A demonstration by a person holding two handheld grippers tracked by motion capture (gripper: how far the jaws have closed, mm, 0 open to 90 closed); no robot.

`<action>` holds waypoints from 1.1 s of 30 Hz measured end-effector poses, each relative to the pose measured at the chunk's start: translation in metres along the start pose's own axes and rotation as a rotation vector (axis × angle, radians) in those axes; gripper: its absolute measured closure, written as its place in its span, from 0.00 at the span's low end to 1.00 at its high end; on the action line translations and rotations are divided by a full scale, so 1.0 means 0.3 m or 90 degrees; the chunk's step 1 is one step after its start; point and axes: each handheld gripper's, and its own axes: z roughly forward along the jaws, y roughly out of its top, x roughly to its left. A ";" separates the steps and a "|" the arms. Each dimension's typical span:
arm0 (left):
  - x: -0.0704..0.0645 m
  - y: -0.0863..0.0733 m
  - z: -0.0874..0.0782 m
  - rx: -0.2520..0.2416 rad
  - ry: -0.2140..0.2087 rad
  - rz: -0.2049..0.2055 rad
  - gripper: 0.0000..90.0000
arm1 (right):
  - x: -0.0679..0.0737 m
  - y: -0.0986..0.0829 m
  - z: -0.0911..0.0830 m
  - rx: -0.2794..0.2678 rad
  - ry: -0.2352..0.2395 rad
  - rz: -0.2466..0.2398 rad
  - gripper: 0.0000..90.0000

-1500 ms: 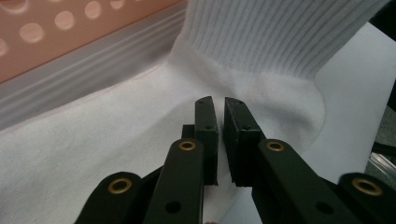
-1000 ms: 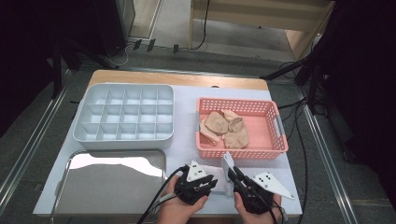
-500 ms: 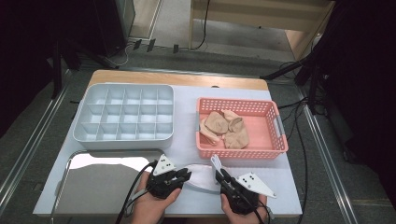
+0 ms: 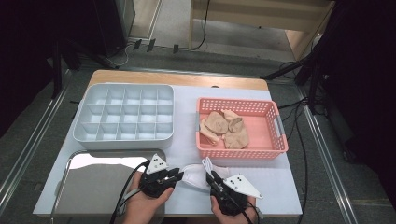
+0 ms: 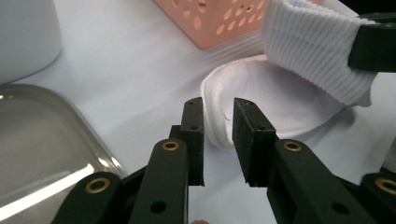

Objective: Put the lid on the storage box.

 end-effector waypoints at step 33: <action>0.054 0.022 -0.035 -0.023 -0.034 -0.059 0.89 | -0.049 -0.014 -0.044 -0.012 0.045 0.021 0.69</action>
